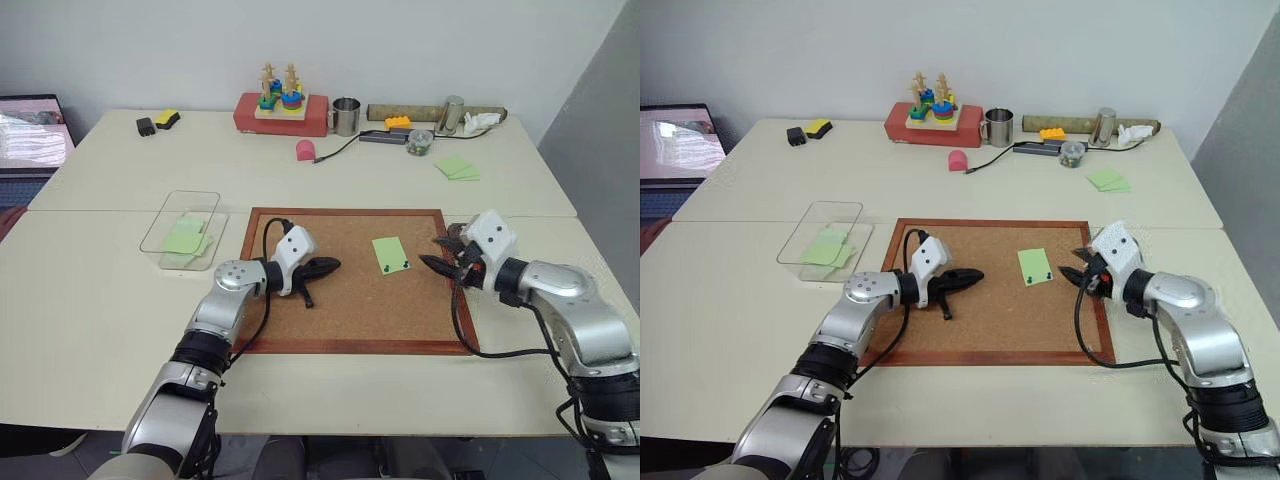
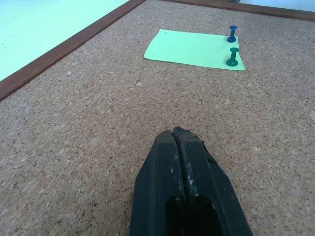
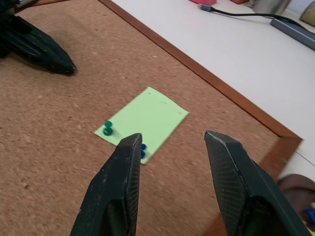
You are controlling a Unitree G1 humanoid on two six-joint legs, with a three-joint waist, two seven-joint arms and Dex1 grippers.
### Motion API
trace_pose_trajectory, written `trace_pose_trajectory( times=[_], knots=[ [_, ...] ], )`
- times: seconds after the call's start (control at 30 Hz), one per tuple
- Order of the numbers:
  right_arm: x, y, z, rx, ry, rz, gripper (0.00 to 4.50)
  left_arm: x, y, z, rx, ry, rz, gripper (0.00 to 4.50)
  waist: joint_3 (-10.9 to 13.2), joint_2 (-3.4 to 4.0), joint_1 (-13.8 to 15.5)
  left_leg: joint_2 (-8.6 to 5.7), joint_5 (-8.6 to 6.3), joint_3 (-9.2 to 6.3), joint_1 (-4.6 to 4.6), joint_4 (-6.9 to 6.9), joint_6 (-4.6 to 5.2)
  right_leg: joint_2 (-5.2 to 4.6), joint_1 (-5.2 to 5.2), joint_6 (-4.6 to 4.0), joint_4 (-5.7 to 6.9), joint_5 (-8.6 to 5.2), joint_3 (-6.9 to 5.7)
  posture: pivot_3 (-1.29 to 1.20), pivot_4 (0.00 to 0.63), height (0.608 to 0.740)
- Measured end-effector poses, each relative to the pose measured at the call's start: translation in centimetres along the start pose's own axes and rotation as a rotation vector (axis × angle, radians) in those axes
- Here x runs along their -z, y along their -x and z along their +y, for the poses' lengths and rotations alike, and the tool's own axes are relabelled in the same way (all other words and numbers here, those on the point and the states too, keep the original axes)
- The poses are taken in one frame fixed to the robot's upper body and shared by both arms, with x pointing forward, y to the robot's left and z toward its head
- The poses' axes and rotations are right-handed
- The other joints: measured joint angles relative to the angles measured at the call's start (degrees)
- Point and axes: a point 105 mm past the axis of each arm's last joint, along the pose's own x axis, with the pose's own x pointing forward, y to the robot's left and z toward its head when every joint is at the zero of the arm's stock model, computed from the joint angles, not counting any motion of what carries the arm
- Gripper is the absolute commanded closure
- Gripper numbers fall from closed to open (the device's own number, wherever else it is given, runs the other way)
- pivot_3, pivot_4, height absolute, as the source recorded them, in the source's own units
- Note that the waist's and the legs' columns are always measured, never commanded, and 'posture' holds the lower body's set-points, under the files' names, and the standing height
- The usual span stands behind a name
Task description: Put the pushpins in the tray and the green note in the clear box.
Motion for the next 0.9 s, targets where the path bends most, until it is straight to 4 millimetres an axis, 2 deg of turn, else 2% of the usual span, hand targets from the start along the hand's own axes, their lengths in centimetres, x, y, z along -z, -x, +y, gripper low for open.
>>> trace_pose_trajectory(
  times=[0.2, 0.33, 0.63, 0.77, 0.9],
  knots=[
    [1.0, -2.3, 1.8, -0.059, 0.003, 0.012, 2.43, -0.1, 0.0, 0.0, 0.006, -0.003, -0.001, 4.5, 0.0, 0.0, 0.0, 0.0, 0.0, 0.0, -0.01, 0.01, 0.0, 0.0, -0.01, 0.0, 0.0, 0.0, 0.0, 0.0, 0.15, 0.74],
    [1.7, -3.4, 0.8, -0.024, 0.007, 0.023, 2.43, -0.1, 0.0, 0.0, 0.009, -0.004, 0.0, 4.5, 0.0, -0.01, 0.0, 0.01, 0.0, 0.0, -0.01, 0.0, 0.0, 0.0, -0.01, 0.0, 0.0, 0.0, -0.01, 0.0, 0.15, 0.74],
    [3.0, -3.5, 0.2, -0.014, 0.007, 0.042, 2.43, 0.0, 0.1, 0.0, 0.008, -0.002, 0.003, 4.5, 0.0, -0.01, 0.0, 0.01, 0.0, 0.0, 0.0, -0.01, 0.0, 0.0, -0.01, 0.0, 0.0, 0.0, 0.0, 0.0, 0.15, 0.74],
    [3.3, -3.4, -0.1, -0.004, -0.004, 0.046, 2.97, 0.0, 0.2, 0.0, 0.008, -0.002, 0.004, 4.5, 0.0, -0.01, 0.0, 0.01, 0.0, 0.0, 0.0, -0.01, 0.0, 0.01, -0.02, 0.0, 0.0, 0.0, 0.0, 0.0, 0.15, 0.74],
    [3.4, -3.5, 0.0, -0.007, -0.018, 0.039, 3.85, 0.0, 0.2, 0.0, 0.006, -0.002, 0.005, 4.5, 0.0, -0.01, 0.0, 0.01, 0.0, 0.0, 0.0, -0.01, 0.0, 0.01, -0.02, 0.0, 0.0, 0.0, 0.0, 0.0, 0.15, 0.74]
  ],
)
